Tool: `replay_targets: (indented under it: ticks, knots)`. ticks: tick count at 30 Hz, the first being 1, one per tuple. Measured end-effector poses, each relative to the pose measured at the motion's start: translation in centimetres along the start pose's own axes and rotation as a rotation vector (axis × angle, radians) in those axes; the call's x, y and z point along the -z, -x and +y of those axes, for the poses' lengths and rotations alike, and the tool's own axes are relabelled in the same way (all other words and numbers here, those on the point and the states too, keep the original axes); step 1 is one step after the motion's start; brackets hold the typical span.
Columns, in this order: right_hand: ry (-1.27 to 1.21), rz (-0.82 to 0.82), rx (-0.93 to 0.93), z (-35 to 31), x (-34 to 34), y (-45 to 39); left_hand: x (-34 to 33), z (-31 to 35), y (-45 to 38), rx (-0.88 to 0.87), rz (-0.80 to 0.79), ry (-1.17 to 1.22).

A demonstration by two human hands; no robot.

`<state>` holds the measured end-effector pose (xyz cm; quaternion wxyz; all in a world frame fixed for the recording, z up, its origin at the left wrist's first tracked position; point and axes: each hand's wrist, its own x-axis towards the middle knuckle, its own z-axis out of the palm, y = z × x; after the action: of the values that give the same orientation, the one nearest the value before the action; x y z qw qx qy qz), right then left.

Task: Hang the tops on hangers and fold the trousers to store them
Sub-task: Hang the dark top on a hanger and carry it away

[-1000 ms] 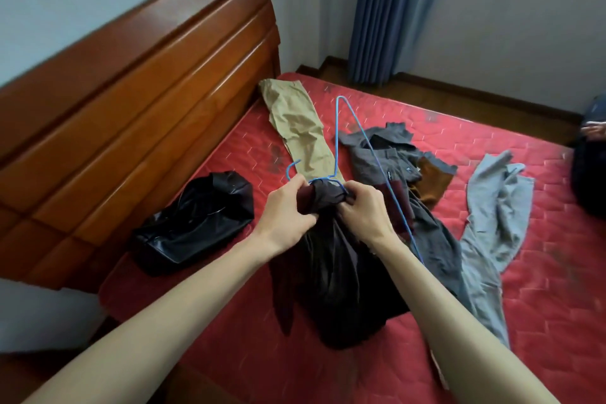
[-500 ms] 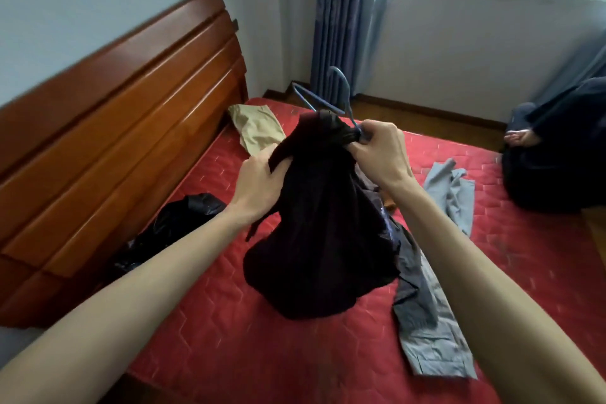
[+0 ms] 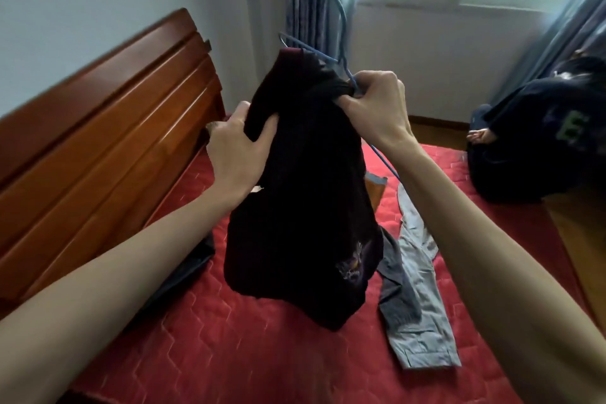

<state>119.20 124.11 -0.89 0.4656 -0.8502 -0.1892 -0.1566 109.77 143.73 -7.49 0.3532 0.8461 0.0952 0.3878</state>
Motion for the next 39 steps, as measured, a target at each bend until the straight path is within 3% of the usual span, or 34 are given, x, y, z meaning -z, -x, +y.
replay_targets:
  ticks: [2,4,7,10,12,15,18,24,28,33,36,39]
  knots:
    - [0.005,-0.008,-0.006,0.1,0.2,0.4,-0.9,-0.8,2.8,-0.220,0.097,-0.114]
    - [0.010,-0.022,-0.013,0.3,0.3,0.8,-2.0,-1.5,6.4,-0.615,0.100,-0.161]
    - [0.005,-0.077,-0.008,0.2,0.1,1.5,-4.9,-1.7,12.1,-1.133,-0.310,-0.209]
    - [-0.014,-0.145,0.017,-0.5,0.0,2.3,-9.3,-1.3,17.3,-1.321,-0.812,-0.485]
    - [-0.025,-0.178,0.016,-0.8,0.0,2.7,-12.0,-1.1,19.1,-1.298,-1.055,-0.793]
    - [-0.050,-0.199,-0.008,-0.6,0.8,2.8,-14.7,-2.5,20.0,-1.228,-1.309,-1.053]
    - [-0.069,-0.201,-0.026,-0.2,2.0,2.8,-14.5,-3.6,18.7,-1.311,-1.317,-1.253]
    - [-0.034,-0.203,-0.060,1.8,2.2,2.2,-14.3,-3.2,17.9,-1.043,-1.437,-0.823]
    - [-0.041,-0.288,-0.163,4.1,0.0,2.6,-13.6,-1.1,17.5,-0.790,-1.381,-0.576]
    - [-0.092,-0.442,-0.283,7.6,-1.7,3.8,-12.4,-0.2,15.2,-0.684,-1.094,-0.393]
    - [0.005,-0.413,-0.298,10.1,-1.0,4.1,-12.2,0.2,14.4,-0.613,-0.917,-0.316]
    - [0.141,-0.350,-0.324,13.1,0.3,4.5,-12.4,0.5,13.1,-0.386,-0.736,-0.190]
